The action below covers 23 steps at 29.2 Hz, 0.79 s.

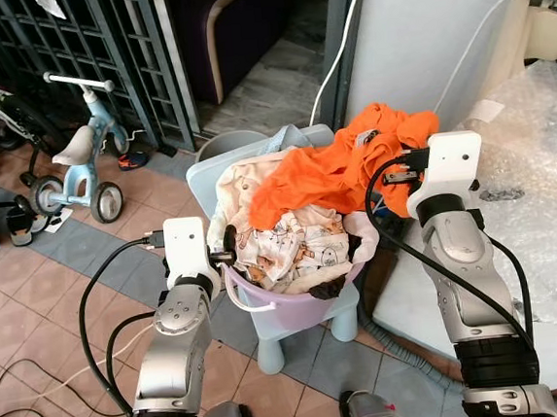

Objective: Clothes washing

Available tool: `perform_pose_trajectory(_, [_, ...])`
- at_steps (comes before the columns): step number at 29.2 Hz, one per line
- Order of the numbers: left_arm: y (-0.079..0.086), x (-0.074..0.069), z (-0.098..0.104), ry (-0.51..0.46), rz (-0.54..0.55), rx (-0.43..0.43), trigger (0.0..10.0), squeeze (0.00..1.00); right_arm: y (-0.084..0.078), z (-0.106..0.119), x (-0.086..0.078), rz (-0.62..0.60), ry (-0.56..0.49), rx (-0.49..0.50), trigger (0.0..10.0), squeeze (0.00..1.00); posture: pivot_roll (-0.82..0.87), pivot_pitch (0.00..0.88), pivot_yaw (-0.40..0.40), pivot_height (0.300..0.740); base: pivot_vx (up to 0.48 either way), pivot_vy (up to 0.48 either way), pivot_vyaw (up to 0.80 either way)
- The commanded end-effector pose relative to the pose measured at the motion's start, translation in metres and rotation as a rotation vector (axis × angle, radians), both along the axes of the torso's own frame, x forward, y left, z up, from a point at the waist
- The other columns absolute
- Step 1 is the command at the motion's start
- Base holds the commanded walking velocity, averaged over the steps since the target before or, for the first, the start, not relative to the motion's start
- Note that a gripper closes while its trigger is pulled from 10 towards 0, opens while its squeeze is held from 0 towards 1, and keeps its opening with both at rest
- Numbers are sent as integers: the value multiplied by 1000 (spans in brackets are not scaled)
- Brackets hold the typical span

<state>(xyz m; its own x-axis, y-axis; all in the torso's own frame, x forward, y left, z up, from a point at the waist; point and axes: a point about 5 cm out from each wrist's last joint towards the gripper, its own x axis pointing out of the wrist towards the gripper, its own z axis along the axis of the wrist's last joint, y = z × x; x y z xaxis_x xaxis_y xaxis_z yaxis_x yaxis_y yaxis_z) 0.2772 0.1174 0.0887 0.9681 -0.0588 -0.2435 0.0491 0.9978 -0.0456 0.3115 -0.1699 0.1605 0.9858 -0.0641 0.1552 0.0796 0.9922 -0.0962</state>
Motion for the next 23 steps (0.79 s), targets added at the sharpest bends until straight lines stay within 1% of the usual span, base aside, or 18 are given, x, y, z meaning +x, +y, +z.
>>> perform_pose_trajectory(1, [0, -1, -3, 17, 3, -4, 10000, 0, 3, 16, 0, 2, -64, -12, 10000, 0, -6, 59, 37, 740, 0, 0, -469])
perform_pose_trajectory(3, [-1, -2, -2, -2, -24, -28, 10000, 0, 0, 25, 1, -16, -106, -56, 10000, 0, -9, 61, 36, 740, 0, 0, 0])
perform_pose_trajectory(4, [-1, -2, 0, -12, -36, -36, 10000, 0, -2, 34, 4, -34, -141, -89, 10000, 0, -11, 62, 37, 740, 0, 0, 0])
perform_pose_trajectory(7, [-1, -2, 1, -21, -41, -42, 10000, 0, -9, 45, 10, -50, -172, -113, 10000, 0, -15, 63, 36, 740, 0, 0, 0])
perform_pose_trajectory(10, [-2, -2, 1, -21, -40, -43, 10000, 0, -13, 47, 13, -56, -171, -109, 10000, 0, -16, 64, 33, 740, 0, 0, 0])
perform_pose_trajectory(13, [-1, -1, 0, -19, -33, -51, 10000, 0, -12, 43, 13, -26, -155, -107, 10000, 0, -16, 64, 30, 740, 0, 0, 0])
perform_pose_trajectory(15, [-1, -1, 2, -36, -47, -57, 10000, 0, -9, 38, 11, -17, -138, -115, 10000, 0, -16, 64, 28, 740, 0, 0, 0])
perform_pose_trajectory(18, [-2, -2, 4, -46, -53, -66, 10000, 0, -6, 33, 9, -9, -118, -93, 10000, 0, -19, 66, 30, 740, 0, -262, 0])
perform_pose_trajectory(23, [-3, -1, 5, -53, -62, -68, 10000, 0, -6, 34, 10, -9, -126, -98, 10000, 0, -22, 66, 34, 740, 0, -406, -165])
